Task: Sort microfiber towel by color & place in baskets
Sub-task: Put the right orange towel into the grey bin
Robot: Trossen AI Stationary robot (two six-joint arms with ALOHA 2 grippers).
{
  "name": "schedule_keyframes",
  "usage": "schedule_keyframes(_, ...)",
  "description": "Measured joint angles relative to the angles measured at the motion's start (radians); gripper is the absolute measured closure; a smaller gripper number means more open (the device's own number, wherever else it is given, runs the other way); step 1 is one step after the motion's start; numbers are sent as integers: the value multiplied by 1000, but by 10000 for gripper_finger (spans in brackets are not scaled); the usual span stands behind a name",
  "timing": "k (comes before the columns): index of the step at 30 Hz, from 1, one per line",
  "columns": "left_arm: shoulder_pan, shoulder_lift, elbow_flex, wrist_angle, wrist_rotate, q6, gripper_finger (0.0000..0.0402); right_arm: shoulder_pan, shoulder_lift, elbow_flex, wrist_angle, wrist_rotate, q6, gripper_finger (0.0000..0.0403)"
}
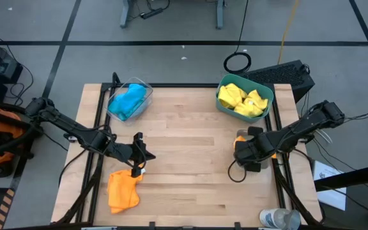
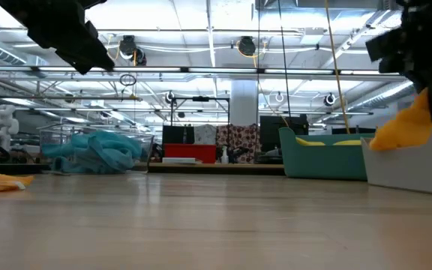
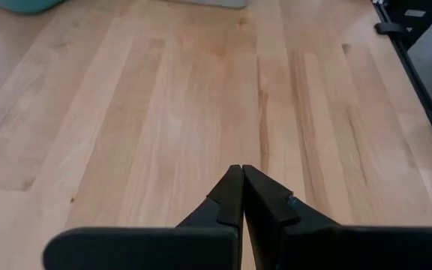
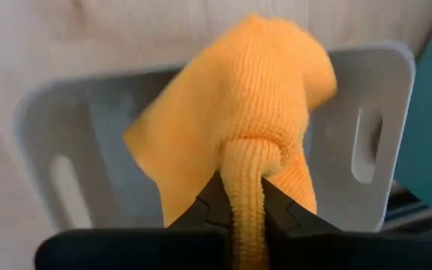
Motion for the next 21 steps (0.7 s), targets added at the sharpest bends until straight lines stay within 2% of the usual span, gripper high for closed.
schedule_keyframes(4, 0, 0, 0, -20, 1, -20, 388, -4, 41, -13, 1, 60, 28, 377)
schedule_keyframes(11, 0, 0, 0, -15, 0, -21, 388, -4, 116, -13, 95, 129, -50, 306)
schedule_keyframes(17, 0, 0, 0, -26, 3, -21, 388, -6, 159, -14, 107, 129, 12, 243)
schedule_keyframes(21, 0, 1, 0, -102, 23, -49, 388, 0, 144, 9, 98, 111, 75, 206)
